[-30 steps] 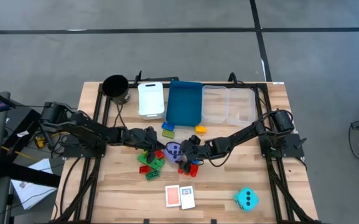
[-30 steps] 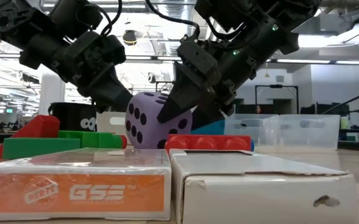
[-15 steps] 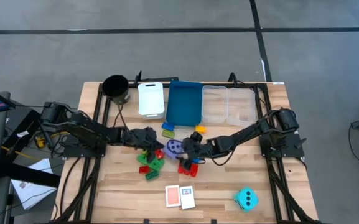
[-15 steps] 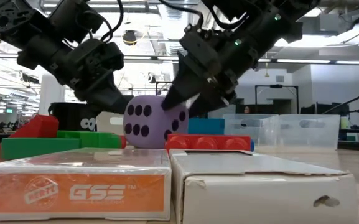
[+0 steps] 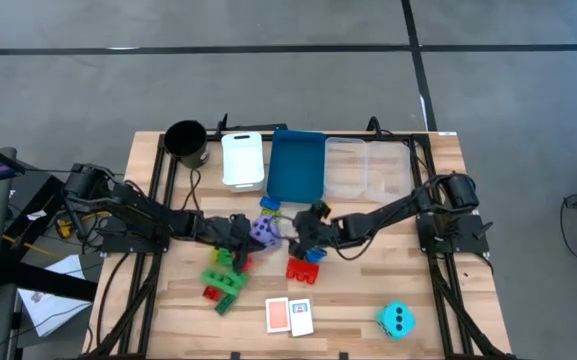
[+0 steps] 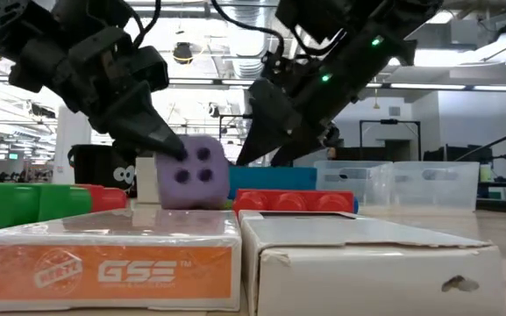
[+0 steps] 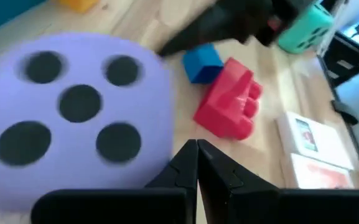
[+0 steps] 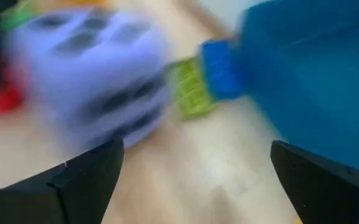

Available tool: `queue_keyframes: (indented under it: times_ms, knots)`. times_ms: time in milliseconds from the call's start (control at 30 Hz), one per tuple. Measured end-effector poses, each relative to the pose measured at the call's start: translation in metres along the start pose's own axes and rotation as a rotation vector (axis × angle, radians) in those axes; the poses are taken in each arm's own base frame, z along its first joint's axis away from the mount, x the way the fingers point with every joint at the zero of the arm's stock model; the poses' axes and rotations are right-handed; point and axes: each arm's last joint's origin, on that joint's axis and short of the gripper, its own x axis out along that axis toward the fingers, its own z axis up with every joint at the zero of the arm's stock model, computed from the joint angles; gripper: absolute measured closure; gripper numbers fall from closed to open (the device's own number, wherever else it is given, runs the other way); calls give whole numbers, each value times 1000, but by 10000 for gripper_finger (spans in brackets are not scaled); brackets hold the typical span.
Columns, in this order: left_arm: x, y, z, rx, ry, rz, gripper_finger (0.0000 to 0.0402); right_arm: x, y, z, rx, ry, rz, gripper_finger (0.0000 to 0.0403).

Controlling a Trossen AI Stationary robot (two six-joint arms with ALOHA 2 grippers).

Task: Pick & Place Toys
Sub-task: Put the violet dice into the blue bin

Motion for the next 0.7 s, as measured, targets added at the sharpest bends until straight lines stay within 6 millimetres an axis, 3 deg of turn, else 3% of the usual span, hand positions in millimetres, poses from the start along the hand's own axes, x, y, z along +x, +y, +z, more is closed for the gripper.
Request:
queue_keyframes:
  times_ms: [700]
  knots:
    - [-7, -1, 7, 23, -33, 3, 401, -8, 17, -1, -62, -34, 116, 3]
